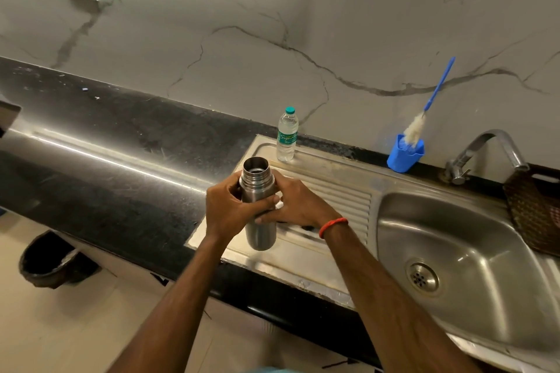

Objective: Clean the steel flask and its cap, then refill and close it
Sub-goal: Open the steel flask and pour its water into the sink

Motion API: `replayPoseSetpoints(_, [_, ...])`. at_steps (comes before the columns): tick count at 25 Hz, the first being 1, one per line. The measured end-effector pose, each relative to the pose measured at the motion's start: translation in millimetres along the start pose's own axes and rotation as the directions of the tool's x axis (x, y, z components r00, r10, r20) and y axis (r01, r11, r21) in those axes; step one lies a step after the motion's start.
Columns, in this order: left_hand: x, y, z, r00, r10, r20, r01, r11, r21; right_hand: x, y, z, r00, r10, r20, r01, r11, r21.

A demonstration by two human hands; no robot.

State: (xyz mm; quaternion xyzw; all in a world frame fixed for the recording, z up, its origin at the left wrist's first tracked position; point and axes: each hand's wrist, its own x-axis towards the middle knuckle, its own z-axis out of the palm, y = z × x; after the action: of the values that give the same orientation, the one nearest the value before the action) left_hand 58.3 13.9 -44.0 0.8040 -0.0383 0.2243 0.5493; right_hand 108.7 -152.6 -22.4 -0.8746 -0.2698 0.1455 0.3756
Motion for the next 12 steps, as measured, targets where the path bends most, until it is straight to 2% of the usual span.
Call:
replayPoseSetpoints(3, [8,14,14,0.998,0.026,0.051,-0.02,0.994,-0.111,-13,-2,-9,0.993,0.007,-0.114,0.005,0.994,0.108])
replayPoseSetpoints(6, [14,25,31,0.993,0.02,0.116,0.004,0.978,-0.208,-28,3,-25,0.978,0.009,-0.207,0.018,0.992,0.129])
replayPoseSetpoints(12, [19,66,79,0.965,0.102,0.243,-0.044,0.972,-0.232,-77,27,-60,0.929,0.064,-0.363,0.007,0.982,0.19])
